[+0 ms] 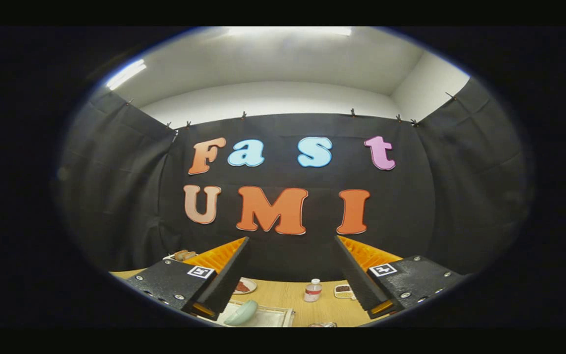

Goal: Take the plate from the dish rack, then take the spoon from the basket and place it into the plate.

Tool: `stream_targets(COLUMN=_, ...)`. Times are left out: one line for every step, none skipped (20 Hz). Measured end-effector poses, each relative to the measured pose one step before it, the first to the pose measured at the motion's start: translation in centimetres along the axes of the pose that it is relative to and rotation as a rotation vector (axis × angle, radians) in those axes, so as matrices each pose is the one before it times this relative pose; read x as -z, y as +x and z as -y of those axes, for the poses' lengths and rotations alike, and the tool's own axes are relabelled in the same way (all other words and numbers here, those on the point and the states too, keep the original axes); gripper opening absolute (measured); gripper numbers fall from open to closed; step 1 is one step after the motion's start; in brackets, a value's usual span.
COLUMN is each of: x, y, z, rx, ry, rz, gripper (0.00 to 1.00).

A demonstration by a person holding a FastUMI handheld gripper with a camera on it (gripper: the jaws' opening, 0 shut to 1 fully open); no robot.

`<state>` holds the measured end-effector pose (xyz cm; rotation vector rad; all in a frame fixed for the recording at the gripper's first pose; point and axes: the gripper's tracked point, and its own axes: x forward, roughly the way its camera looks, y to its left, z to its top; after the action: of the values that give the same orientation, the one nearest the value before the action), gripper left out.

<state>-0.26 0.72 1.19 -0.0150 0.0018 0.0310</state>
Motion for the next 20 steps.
stream_targets(x=0.304, y=-0.035, z=-0.364, rx=-0.01033, ry=0.00992, rz=-0.01312, gripper=0.98)
stream_targets(x=-0.052, y=-0.032, z=-0.108, rx=-0.00368, ry=0.00631, rz=-0.00362, gripper=0.99)
stream_targets(x=-0.049, y=-0.014, z=0.102, rx=-0.00151, ry=0.00529, rz=-0.00369, gripper=0.98)
stream_targets(x=0.089, y=0.01, z=-0.206, rx=-0.00527, ry=0.00661, rz=-0.00894, gripper=0.98)
stream_targets(x=0.419, y=0.018, z=-0.398, rx=-0.00905, ry=0.00624, rz=-0.01563, gripper=0.99)
stream_targets(x=0.483, y=0.005, z=-0.25, rx=-0.00683, ry=0.00449, rz=-0.01873, gripper=0.98)
stream_targets(x=0.56, y=-0.025, z=-0.222, rx=-0.00794, ry=-0.00016, rz=-0.02317, gripper=0.99)
stream_targets(x=0.689, y=0.075, z=-0.243, rx=-0.0064, ry=0.00056, rz=-0.03001, gripper=0.99)
stream_targets(x=0.913, y=0.192, z=-0.393, rx=-0.00875, ry=0.00001, rz=-0.03407, gripper=0.99)
stream_targets(x=0.824, y=0.105, z=-0.413, rx=-0.00975, ry=0.00454, rz=-0.03473, gripper=0.99)
stream_targets(x=0.85, y=0.203, z=-0.498, rx=-0.01319, ry=0.00974, rz=-0.03654, gripper=0.99)
stream_targets(x=0.734, y=0.381, z=-0.529, rx=-0.01164, ry=0.00614, rz=-0.03096, gripper=0.99)
stream_targets(x=0.735, y=0.453, z=-0.352, rx=-0.00439, ry=-0.00105, rz=-0.03349, gripper=0.99)
stream_targets(x=0.755, y=0.436, z=-0.282, rx=-0.00519, ry=-0.00486, rz=-0.03597, gripper=0.99)
stream_targets(x=1.007, y=0.41, z=-0.512, rx=-0.00908, ry=-0.00749, rz=-0.039, gripper=0.99)
stream_targets(x=0.866, y=0.473, z=-0.42, rx=-0.01005, ry=-0.00746, rz=-0.03534, gripper=0.99)
stream_targets(x=0.694, y=0.543, z=-0.418, rx=-0.01046, ry=-0.00994, rz=-0.03968, gripper=0.99)
stream_targets(x=0.847, y=0.617, z=-0.252, rx=-0.00606, ry=-0.00614, rz=-0.03858, gripper=0.99)
stream_targets(x=1.021, y=0.624, z=0.017, rx=0.00187, ry=-0.00238, rz=-0.04124, gripper=0.99)
stream_targets(x=0.82, y=0.579, z=0.079, rx=0.00179, ry=0.00347, rz=-0.04878, gripper=0.99)
